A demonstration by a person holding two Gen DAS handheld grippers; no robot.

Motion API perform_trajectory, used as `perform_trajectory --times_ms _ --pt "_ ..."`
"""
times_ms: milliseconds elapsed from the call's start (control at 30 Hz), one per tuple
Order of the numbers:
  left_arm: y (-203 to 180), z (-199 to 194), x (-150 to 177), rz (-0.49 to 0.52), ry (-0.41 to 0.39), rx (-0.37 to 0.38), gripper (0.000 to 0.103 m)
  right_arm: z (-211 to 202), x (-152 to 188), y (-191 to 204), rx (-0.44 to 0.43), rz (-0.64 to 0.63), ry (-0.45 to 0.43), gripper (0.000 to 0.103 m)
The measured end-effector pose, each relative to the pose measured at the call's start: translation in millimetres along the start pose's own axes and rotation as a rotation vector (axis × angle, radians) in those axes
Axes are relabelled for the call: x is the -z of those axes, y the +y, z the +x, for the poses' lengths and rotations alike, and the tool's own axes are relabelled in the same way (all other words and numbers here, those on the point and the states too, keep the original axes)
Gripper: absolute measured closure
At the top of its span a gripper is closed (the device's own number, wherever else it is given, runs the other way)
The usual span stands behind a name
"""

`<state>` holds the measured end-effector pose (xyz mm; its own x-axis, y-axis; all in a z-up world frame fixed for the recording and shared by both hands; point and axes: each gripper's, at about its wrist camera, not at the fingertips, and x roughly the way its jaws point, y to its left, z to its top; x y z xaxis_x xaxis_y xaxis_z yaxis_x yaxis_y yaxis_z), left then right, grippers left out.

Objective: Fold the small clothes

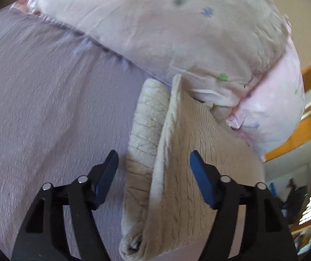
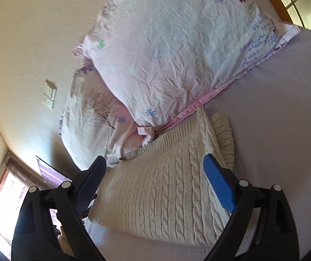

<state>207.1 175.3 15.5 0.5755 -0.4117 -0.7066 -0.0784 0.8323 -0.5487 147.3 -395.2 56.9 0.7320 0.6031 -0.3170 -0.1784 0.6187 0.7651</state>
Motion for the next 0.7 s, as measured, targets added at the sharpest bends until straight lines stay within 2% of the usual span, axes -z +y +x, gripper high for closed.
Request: perform_trajectory --times_ms 67,100,133,167,233,300,400,467,533,567,600,633,667,700 --pt "-6 5 0 0.04 0.014 -0.004 0.031 -3 1 1 -0.005 -0.007 0.0 0.01" --pt "-8 8 1 0.047 0.021 0.012 0.039 -4 3 0 -0.016 -0.007 0.001 0.01" --pt "-9 12 1 0.04 0.035 0.022 0.066 -4 4 -1 -0.022 -0.005 0.002 0.01" --pt "-6 18 2 -0.002 0.073 0.063 0.085 -6 6 -3 -0.031 -0.002 0.005 0.01" --pt "-4 19 2 -0.095 0.086 0.151 0.087 -9 8 -6 -0.033 -0.004 0.005 0.01" --pt "-23 12 -1 -0.095 0.067 0.231 0.088 -14 9 -9 -0.009 -0.023 -0.003 0.01" --pt "-90 3 -9 -0.024 0.044 0.397 0.091 -26 6 -11 0.026 -0.043 -0.041 0.01" --pt "-152 10 -10 0.03 0.056 0.555 0.091 -36 1 -14 0.043 -0.034 -0.089 0.01" --pt "-214 42 0 0.056 0.132 0.696 0.086 -40 -5 -20 0.052 -0.003 -0.121 0.01" --pt "-247 69 11 0.06 0.217 0.749 0.079 -41 -7 -23 0.058 0.009 -0.126 0.01" --pt "-264 87 19 0.057 0.282 0.779 0.068 -41 -11 -28 0.075 0.031 -0.124 0.01" --pt "-283 110 31 0.037 0.376 0.822 0.068 -42 -13 -30 0.082 0.041 -0.116 0.01" --pt "-289 120 37 0.022 0.416 0.841 0.068 -44 -16 -34 0.089 0.053 -0.098 0.01" --pt "-290 124 40 0.015 0.428 0.846 0.063 -45 -17 -35 0.092 0.052 -0.086 0.01"
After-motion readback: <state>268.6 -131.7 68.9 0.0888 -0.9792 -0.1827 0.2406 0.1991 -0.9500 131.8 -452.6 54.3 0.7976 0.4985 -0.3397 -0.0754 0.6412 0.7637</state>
